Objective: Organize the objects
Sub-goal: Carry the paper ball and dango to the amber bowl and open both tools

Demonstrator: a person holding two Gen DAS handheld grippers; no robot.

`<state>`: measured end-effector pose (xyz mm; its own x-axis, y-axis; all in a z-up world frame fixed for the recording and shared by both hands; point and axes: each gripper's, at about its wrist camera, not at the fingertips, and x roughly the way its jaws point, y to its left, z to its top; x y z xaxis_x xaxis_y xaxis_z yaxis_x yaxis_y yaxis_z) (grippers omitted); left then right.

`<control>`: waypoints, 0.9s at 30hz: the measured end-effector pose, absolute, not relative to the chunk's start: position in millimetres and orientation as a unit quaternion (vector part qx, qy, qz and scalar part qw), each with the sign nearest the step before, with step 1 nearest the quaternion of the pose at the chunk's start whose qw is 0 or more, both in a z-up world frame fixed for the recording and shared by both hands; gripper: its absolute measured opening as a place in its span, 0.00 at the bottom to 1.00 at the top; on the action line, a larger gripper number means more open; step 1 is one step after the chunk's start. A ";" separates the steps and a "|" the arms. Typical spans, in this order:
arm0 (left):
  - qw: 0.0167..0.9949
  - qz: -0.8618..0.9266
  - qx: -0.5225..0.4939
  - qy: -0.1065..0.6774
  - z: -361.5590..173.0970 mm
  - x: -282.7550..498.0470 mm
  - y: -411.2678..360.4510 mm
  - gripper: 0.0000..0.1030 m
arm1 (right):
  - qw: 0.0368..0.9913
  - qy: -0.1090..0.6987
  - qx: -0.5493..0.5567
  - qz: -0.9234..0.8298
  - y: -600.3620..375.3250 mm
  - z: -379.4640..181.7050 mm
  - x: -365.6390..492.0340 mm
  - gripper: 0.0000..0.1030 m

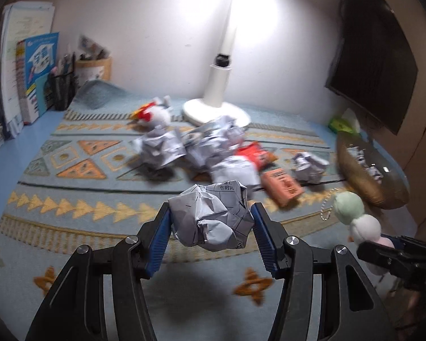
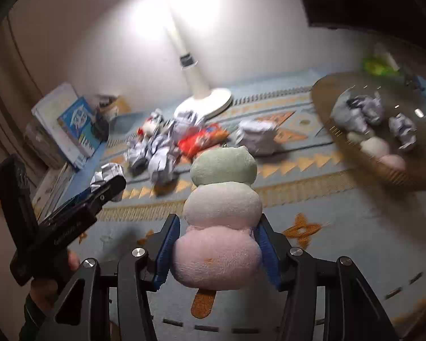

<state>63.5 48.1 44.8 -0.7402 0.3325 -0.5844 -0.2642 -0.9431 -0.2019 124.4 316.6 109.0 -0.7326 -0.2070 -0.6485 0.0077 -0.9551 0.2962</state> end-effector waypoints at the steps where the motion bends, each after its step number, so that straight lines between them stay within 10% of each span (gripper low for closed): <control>1: 0.176 0.933 -0.310 -0.042 56.4 66.7 66.4 0.51 | 0.046 -0.139 0.344 -0.927 332.9 124.0 126.7 0.51; 8: 0.308 0.914 -0.263 -0.028 127.9 53.2 194.7 0.51 | -0.076 -0.125 0.249 -0.957 435.6 207.0 135.7 0.51; 18: 0.343 0.910 -0.233 -0.017 137.4 31.1 304.0 0.51 | -0.116 -0.193 0.293 -0.929 515.2 179.5 95.9 0.61; 22: 0.336 0.905 -0.261 0.002 119.1 12.0 328.4 0.83 | -0.116 -0.214 0.301 -0.922 524.4 171.5 100.8 0.63; 27: 0.325 0.905 -0.276 0.000 108.5 22.7 304.2 0.82 | -0.100 -0.202 0.299 -0.927 501.6 176.8 111.0 0.63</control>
<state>22.7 304.2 108.5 -0.6366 0.5870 -0.5002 -0.5874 -0.7893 -0.1787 111.0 501.6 176.8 -0.8012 0.0642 -0.5950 -0.3055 -0.8988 0.3145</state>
